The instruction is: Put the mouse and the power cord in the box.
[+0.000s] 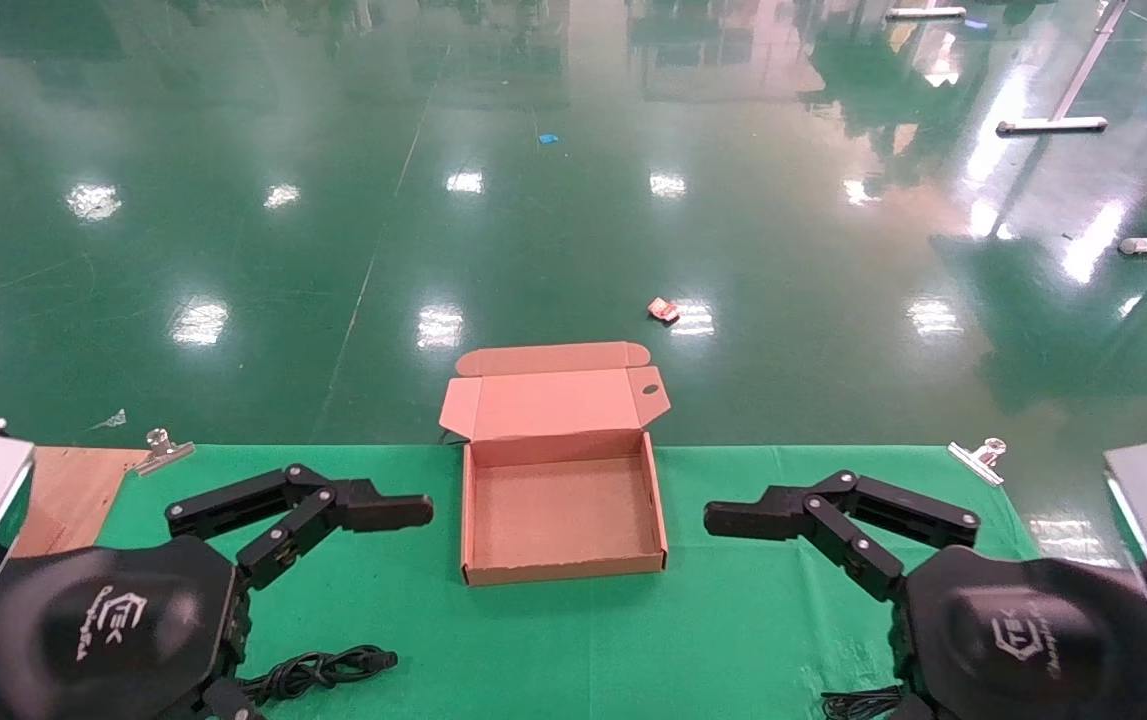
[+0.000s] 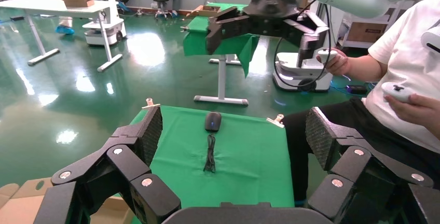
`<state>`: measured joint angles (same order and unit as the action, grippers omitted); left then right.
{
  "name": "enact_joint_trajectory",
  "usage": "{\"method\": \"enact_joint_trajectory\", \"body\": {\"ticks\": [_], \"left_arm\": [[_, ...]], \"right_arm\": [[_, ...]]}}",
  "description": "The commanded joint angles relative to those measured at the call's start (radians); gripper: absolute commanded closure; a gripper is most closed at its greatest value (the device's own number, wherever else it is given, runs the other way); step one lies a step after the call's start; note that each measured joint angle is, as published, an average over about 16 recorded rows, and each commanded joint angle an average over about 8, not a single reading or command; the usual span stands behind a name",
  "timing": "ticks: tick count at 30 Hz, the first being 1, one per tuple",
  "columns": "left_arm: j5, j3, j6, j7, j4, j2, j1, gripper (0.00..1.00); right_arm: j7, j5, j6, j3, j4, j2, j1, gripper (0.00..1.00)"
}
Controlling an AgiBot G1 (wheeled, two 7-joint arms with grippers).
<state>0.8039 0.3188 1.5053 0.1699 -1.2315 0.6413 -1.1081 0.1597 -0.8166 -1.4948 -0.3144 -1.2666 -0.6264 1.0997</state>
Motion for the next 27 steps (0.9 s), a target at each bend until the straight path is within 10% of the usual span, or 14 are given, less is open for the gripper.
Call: {"method": "enact_joint_trajectory", "body": {"ticks": [1,15,27], "left_arm": [[0.009,0.004,-0.002,-0.001,0.003,0.004,-0.001,0.0],[0.513,0.251,0.002,-0.235,0.512,0.171,-0.265,0.0],[0.845,0.409,-0.168,-0.451,0.834,0.314,-0.416,0.0]], "right_arm": [[-0.003,-0.014,0.001,-0.004,-0.004,0.001,0.003,0.0],[-0.266,-0.604,-0.025,-0.266,0.267,-0.198,0.242,0.0],[-0.551,-1.022,0.102,-0.464,0.606,-0.39,0.415,0.0]]}}
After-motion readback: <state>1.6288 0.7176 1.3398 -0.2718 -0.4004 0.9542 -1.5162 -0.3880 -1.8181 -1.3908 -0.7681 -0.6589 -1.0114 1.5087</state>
